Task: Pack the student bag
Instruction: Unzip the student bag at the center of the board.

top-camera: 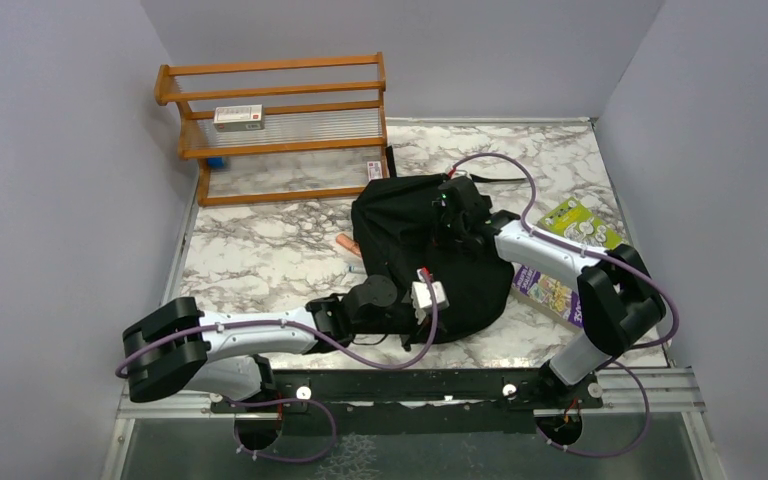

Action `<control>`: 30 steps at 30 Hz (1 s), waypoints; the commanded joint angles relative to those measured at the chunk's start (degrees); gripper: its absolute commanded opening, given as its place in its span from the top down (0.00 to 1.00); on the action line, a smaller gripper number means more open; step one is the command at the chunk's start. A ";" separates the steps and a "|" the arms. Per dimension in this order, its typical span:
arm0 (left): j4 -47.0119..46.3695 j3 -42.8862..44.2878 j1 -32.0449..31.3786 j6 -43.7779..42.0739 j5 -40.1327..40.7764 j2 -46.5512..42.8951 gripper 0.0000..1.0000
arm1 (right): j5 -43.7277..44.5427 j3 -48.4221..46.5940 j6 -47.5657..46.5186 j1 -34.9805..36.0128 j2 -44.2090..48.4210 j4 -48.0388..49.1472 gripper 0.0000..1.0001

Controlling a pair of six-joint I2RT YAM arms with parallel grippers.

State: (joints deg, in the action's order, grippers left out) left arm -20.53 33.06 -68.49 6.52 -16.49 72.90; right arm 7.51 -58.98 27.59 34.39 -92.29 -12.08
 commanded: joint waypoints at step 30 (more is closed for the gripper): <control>-7.82 -4.63 7.57 3.23 0.24 -9.98 0.49 | -7.06 12.68 3.58 -0.82 32.91 -13.88 0.46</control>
State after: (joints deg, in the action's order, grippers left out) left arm -25.12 30.26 -61.14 9.32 -12.99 66.72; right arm 2.15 -43.40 28.38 33.74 -60.10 -18.46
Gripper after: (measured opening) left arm 0.424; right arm 0.541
